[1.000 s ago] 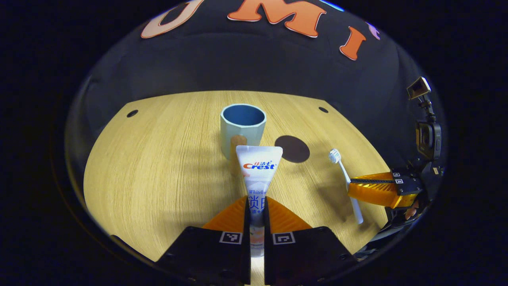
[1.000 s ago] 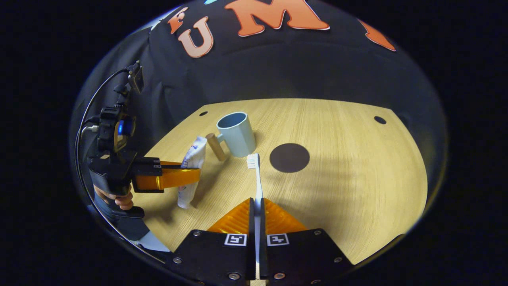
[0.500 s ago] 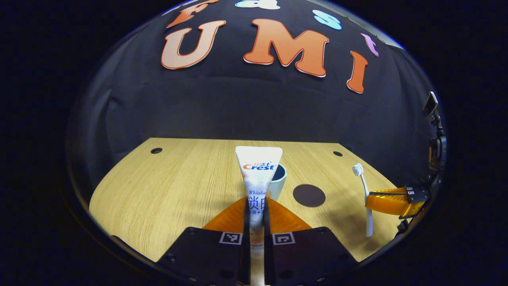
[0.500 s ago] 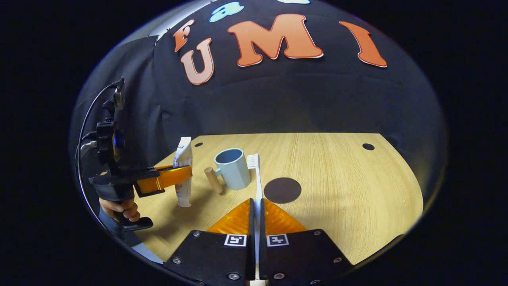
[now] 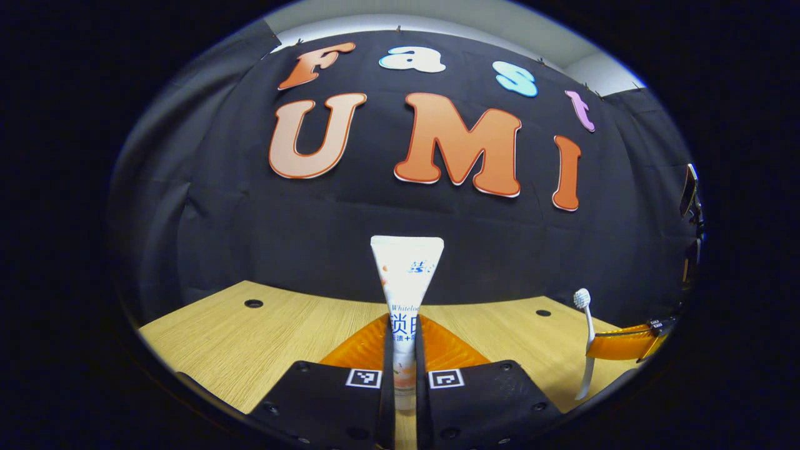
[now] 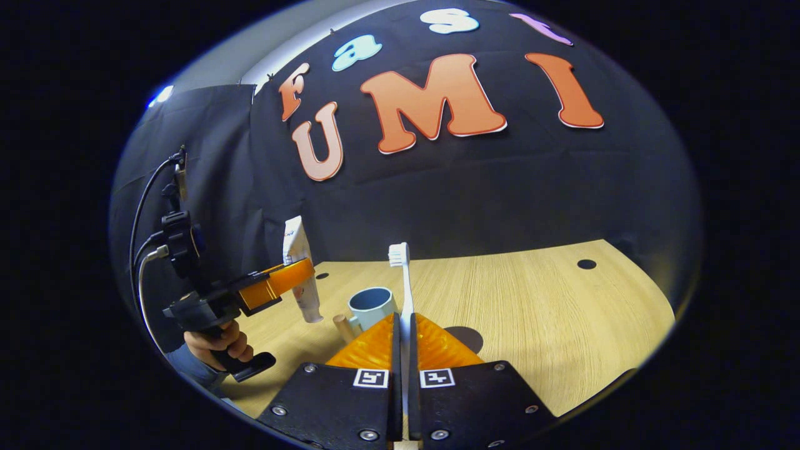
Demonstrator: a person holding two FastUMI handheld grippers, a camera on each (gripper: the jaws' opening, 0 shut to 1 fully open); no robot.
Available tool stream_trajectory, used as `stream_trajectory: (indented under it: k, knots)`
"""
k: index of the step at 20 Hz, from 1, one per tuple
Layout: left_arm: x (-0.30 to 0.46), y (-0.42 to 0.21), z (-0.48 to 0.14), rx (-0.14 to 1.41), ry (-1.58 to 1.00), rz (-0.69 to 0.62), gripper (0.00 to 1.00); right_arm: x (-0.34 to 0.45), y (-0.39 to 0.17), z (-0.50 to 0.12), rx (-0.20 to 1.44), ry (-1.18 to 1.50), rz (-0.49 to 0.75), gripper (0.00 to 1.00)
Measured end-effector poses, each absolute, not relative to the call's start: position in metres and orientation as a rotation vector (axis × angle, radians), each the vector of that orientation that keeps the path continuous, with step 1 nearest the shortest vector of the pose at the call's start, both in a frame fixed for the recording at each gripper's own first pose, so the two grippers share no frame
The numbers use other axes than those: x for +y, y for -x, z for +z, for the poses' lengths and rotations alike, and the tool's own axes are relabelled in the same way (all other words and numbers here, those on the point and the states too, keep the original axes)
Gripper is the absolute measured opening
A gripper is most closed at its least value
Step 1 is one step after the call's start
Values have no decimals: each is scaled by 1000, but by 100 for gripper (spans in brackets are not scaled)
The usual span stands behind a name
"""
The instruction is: Put the toothbrush and toothpaste on the desktop into the cup, then pick up the cup and place it on the coaster on the desktop.
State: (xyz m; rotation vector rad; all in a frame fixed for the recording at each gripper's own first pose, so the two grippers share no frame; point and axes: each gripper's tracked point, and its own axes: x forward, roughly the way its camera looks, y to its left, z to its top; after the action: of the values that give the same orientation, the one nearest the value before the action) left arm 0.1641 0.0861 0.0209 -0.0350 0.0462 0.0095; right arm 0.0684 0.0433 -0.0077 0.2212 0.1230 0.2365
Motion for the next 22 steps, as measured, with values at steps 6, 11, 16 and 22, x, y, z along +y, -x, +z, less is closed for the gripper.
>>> stream_trajectory:
  k: [6, 11, 16, 22]
  knots:
    - [81, -189, 46, -96, 64, 9, 13, 33, -77, 10, 1, -214, 219, 4]
    - [75, -202, 46, -148, 108, 0, 12, 25, -87, 18, -55, -205, 201, 4]
    - [70, -241, 23, -118, 159, 3, 13, 14, -98, 15, -67, -225, 180, 4]
    - [64, -242, -5, -50, 179, 1, 13, 6, -109, 15, -78, -253, 175, 4]
